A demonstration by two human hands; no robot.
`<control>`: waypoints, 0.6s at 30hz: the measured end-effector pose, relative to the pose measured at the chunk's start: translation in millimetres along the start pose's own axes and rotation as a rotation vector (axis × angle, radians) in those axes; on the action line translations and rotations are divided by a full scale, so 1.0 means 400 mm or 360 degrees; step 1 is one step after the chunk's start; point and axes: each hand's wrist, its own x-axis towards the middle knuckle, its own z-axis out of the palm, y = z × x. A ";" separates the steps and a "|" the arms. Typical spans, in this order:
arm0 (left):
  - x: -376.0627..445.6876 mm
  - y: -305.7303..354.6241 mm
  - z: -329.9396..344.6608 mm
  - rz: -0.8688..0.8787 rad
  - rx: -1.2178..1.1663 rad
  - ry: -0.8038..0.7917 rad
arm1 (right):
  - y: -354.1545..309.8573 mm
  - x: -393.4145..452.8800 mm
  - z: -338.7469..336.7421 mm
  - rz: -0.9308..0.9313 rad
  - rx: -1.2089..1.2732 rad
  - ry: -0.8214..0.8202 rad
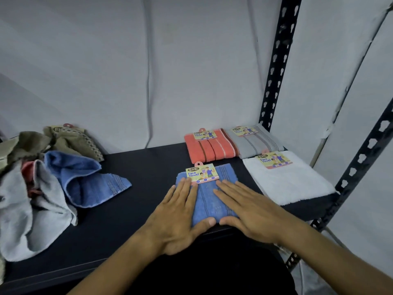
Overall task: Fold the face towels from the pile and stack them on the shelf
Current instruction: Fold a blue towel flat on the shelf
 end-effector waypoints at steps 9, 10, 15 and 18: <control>0.103 0.094 0.001 -0.0113 -0.0047 0.0037 | 0.135 0.007 0.005 -0.0139 0.0063 0.0066; 0.108 0.097 0.000 -0.0110 -0.0042 0.0040 | 0.142 0.004 0.006 -0.0143 0.0077 0.0081; 0.124 0.104 -0.001 -0.0103 -0.0043 0.0066 | 0.163 0.004 0.020 -0.0128 0.0075 0.0051; 0.130 0.109 0.001 -0.0111 -0.0060 0.0077 | 0.171 0.006 0.019 -0.0126 0.0108 0.0066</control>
